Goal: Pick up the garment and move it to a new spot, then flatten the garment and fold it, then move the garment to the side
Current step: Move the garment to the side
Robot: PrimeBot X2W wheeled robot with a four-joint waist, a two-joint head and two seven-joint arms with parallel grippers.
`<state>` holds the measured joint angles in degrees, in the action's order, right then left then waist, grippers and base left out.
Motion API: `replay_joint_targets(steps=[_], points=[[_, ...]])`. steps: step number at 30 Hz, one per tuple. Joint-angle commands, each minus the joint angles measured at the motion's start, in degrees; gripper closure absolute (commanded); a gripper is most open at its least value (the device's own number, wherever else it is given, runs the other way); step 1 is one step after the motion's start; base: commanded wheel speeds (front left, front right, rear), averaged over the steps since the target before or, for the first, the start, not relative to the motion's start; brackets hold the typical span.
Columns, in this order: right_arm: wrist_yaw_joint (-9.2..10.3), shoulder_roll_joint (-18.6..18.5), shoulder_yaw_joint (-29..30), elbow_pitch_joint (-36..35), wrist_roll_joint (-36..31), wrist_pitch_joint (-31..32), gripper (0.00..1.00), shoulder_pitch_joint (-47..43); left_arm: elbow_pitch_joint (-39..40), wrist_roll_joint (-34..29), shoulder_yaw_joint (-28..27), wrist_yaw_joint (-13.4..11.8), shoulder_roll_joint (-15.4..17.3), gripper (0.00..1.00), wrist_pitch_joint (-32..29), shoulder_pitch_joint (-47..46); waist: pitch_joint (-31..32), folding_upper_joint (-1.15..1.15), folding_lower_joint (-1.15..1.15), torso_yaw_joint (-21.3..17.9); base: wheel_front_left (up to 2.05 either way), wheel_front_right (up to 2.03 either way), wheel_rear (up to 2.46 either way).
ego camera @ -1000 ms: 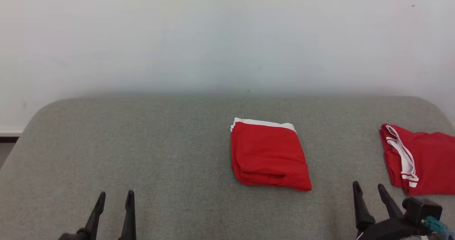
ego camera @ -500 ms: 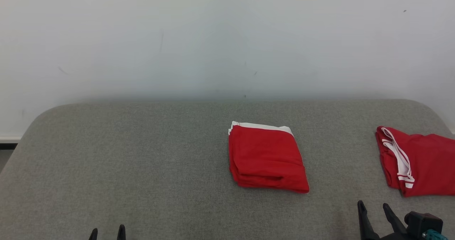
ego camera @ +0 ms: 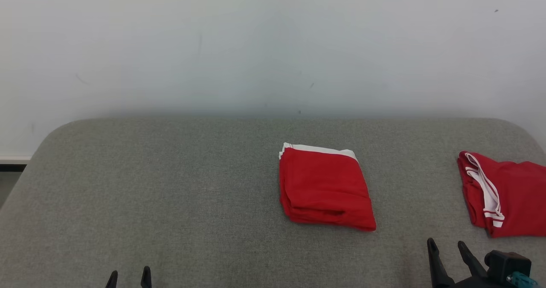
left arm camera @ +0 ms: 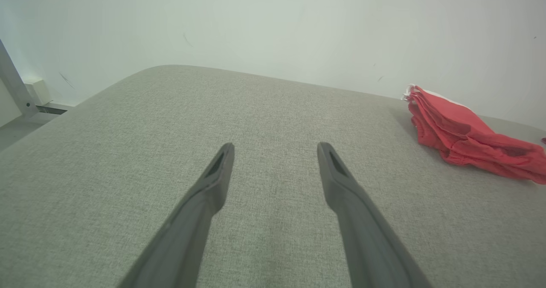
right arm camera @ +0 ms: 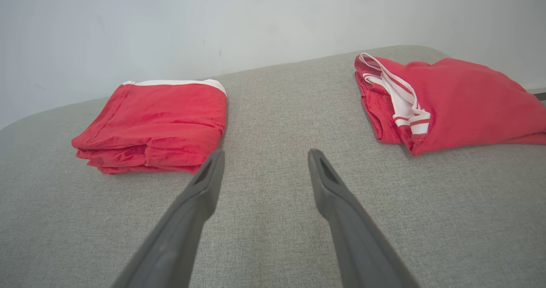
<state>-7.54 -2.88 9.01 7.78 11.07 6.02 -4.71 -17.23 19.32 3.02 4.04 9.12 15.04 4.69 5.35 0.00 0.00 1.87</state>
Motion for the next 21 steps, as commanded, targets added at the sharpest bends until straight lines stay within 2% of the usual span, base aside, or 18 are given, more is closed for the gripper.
replay_joint_targets(steps=[1,10,13,16,21], points=[[0.13,0.02,0.08,-0.38,0.49,0.22,0.00,-0.50,0.15,0.08,-0.02,-0.17,-0.18,0.00,0.20,-0.42,-0.13,0.00,0.00,0.10,0.00,0.00,0.00],[0.13,0.04,-1.72,-2.59,-0.53,6.57,0.00,3.52,0.57,0.27,0.56,-0.18,-0.38,0.00,0.13,-0.85,-1.44,0.00,0.00,1.33,0.00,0.00,0.00],[0.13,-0.03,-2.51,-2.16,1.09,12.78,0.00,6.78,0.76,0.24,0.84,-0.23,-0.34,0.00,-0.02,-1.37,-2.35,0.00,0.00,2.67,0.00,0.00,0.00],[0.13,-0.04,-1.54,-0.99,-1.03,21.30,0.00,10.91,1.25,-0.10,1.57,-0.30,-0.60,0.00,-0.19,-1.67,-3.62,0.00,0.00,4.52,0.00,0.00,0.00],[0.06,0.03,4.08,1.55,-4.71,33.86,0.00,20.23,2.75,-0.53,2.96,-0.34,-1.39,0.00,-0.29,-3.44,-7.86,0.00,0.00,8.28,0.00,0.00,0.00]])
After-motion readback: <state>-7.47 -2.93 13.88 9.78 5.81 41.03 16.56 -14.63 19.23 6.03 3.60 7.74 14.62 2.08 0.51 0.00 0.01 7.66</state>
